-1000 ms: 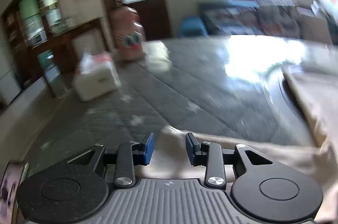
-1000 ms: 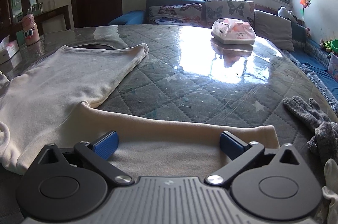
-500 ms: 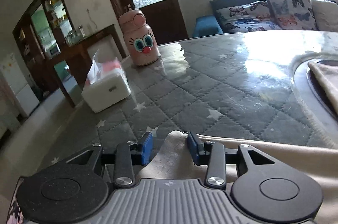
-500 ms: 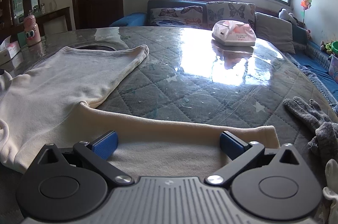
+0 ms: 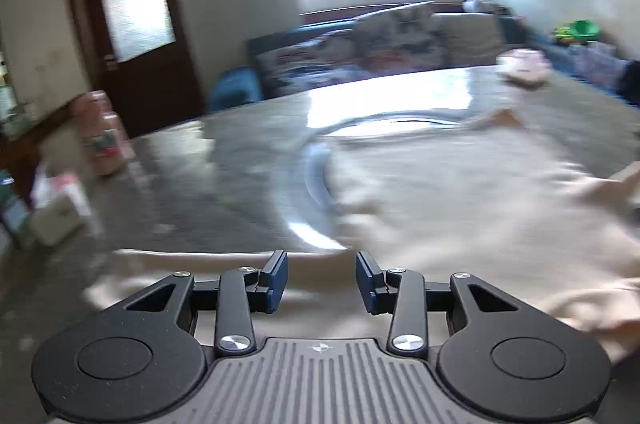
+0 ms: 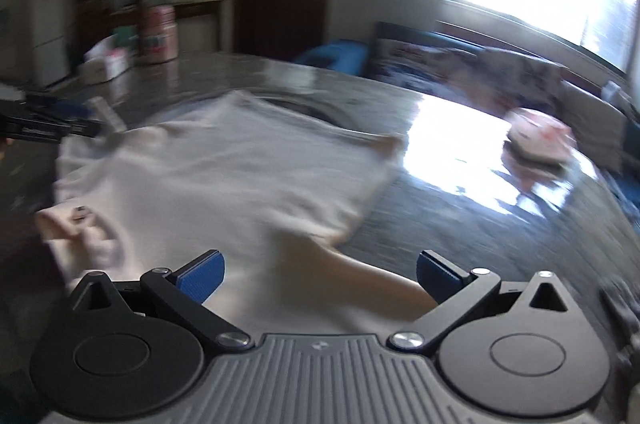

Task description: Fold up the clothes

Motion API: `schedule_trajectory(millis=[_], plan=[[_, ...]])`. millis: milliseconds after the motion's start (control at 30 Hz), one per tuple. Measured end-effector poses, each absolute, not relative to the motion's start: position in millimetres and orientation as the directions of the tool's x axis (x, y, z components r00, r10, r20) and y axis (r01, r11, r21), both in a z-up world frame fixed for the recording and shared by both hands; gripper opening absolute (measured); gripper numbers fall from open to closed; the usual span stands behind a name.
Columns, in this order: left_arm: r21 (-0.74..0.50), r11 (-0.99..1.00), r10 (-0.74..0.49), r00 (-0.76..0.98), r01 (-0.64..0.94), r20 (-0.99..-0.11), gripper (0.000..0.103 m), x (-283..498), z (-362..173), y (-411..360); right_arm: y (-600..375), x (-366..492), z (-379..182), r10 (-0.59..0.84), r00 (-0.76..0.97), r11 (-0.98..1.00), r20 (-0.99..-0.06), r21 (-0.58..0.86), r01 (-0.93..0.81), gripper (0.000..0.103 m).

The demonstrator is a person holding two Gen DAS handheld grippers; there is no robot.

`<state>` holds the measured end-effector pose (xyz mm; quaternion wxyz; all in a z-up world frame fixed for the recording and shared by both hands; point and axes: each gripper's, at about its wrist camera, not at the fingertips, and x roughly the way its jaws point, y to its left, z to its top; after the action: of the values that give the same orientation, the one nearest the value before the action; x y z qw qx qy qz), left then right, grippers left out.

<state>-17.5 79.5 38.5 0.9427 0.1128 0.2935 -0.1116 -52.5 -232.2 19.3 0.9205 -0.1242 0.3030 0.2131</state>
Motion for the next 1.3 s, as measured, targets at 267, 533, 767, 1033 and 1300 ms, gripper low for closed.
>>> schedule_trajectory(millis=[267, 533, 767, 1033, 1300], plan=[[0.163, 0.889, -0.252, 0.753, 0.429, -0.609, 0.039, -51.6, 20.2, 34.8, -167.1, -66.3, 7.9, 0.383, 0.685, 0.765, -0.619, -0.203, -0.612, 0.103], [0.204, 0.873, -0.262, 0.779, 0.443, -0.57, 0.039, -76.6, 18.9, 34.5, -159.7, -83.4, 8.8, 0.39, 0.7, 0.743, -0.598, -0.245, -0.623, 0.103], [0.194, 0.858, -0.294, 0.764, 0.476, -0.575, 0.039, -78.9, 18.2, 27.4, -152.9, -82.8, 0.8, 0.398, 0.688, 0.743, -0.607, -0.227, -0.629, 0.103], [0.144, 0.859, -0.341, 0.758, 0.491, -0.556, 0.04, -72.8, 36.8, 21.7, -198.4, -94.6, 9.2, 0.375, 0.704, 0.827, -0.603, -0.126, -0.548, 0.103], [0.101, 0.814, -0.439, 0.719, 0.572, -0.539, 0.04, -59.8, 39.6, -27.9, -274.9, -97.9, 16.8, 0.277, 0.751, 0.938, -0.6, 0.0, -0.346, 0.093]])
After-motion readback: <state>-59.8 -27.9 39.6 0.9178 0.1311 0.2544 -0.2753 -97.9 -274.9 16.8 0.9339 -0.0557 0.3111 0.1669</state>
